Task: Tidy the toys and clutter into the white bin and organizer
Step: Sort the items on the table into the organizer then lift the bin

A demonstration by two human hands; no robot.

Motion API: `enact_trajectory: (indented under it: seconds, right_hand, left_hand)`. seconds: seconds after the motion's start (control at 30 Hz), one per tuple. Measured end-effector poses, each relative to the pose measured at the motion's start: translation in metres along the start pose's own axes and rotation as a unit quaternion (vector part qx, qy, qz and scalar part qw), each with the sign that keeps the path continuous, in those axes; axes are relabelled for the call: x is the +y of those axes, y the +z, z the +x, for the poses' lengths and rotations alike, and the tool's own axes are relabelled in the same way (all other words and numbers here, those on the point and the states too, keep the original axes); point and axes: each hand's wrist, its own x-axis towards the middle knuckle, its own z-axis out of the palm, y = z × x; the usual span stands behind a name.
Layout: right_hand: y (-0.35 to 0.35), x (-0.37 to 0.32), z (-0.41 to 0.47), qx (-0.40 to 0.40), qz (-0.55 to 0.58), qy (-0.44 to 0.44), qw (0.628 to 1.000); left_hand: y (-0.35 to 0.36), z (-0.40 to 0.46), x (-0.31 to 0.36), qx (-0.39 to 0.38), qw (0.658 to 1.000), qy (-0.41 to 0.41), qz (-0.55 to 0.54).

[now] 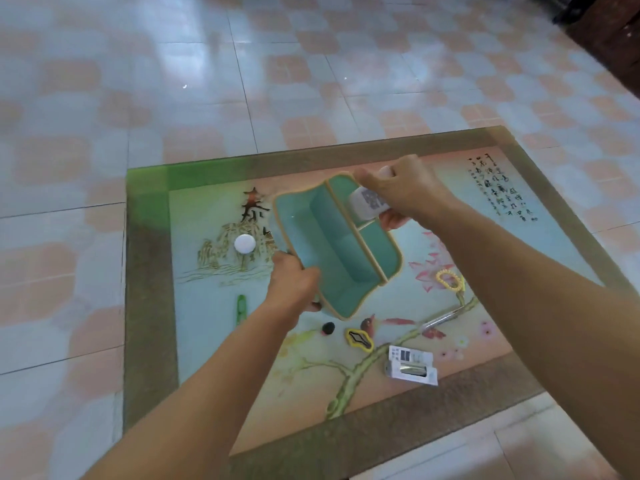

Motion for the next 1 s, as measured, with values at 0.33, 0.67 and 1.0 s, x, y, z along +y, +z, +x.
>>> enact_trajectory:
  seconds: [0.33, 0.67, 1.0]
  right_hand:
    - [0.132, -0.029, -0.005, -0.023, 0.038, -0.020, 0.999]
    - [0.301, 0.031, 0.001, -0.185, -0.079, 0.047, 0.978]
    - [0.372, 0.057, 0.002, -0.161, -0.225, 0.045, 0.960]
  left_hand:
    - [-0.132, 0.013, -0.073, 0.109, 0.984, -0.048, -0.130]
    - [-0.200, 0.035, -0.131, 0.223, 0.960, -0.063, -0.157]
    - [-0.194, 0.046, -0.154, 0.228, 0.951, -0.062, -0.198]
